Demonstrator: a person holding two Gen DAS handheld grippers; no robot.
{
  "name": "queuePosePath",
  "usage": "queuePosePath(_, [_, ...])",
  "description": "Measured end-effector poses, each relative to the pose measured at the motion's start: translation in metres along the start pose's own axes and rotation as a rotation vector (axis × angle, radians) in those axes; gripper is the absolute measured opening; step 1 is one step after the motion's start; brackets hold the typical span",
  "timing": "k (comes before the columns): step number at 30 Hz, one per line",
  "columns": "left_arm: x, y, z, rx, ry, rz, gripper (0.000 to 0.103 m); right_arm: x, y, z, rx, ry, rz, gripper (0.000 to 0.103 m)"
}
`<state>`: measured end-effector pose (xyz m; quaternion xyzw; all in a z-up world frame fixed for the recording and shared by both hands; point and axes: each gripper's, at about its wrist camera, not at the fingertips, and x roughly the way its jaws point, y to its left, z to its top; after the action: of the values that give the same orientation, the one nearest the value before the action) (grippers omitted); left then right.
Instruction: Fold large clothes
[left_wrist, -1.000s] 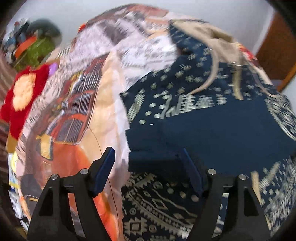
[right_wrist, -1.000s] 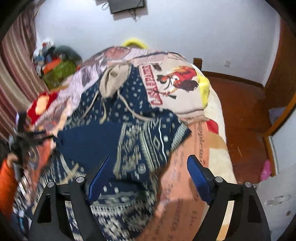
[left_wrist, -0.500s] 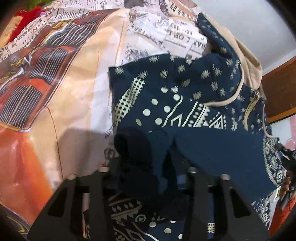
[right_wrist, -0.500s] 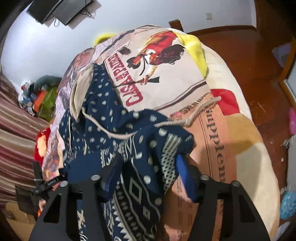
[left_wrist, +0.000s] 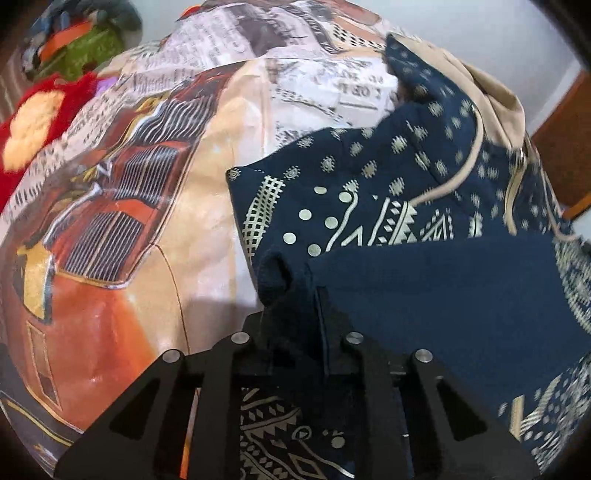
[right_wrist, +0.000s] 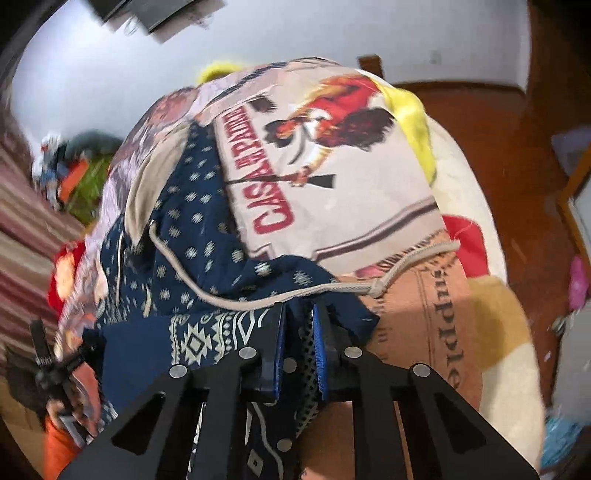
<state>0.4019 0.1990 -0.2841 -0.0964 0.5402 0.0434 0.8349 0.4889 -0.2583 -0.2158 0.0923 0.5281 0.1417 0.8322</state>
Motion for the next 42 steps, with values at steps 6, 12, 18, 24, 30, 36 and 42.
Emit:
queuePosePath(6, [-0.019,-0.010,-0.007,0.068,-0.027,0.088,0.038,-0.022,0.032,-0.027,-0.148,0.013,-0.030,0.030])
queuePosePath(12, [-0.045,-0.014,-0.021,0.137,-0.042,0.117,0.059,-0.022,0.032,-0.064,-0.197,0.049,-0.064,0.055])
queuePosePath(18, [-0.040,-0.025,-0.041,0.146,0.005,0.112,0.064,-0.026,0.019,-0.092,-0.172,0.065,-0.077,0.061])
queuePosePath(24, [-0.021,-0.032,-0.046,0.159,0.052,0.137,0.064,-0.037,0.026,-0.102,-0.236,0.094,-0.127,0.067])
queuePosePath(30, [-0.054,-0.040,-0.025,0.210,-0.007,0.122,0.064,-0.068,0.045,-0.077,-0.280,0.018,-0.118,0.067])
queuePosePath(36, [-0.098,-0.056,0.023,0.207,-0.130,0.072,0.071,-0.079,0.075,-0.026,-0.290,-0.093,-0.079,0.076])
queuePosePath(42, [-0.103,-0.076,0.085,0.193,-0.187,0.035,0.074,-0.053,0.104,0.038,-0.264,-0.132,-0.046,0.077])
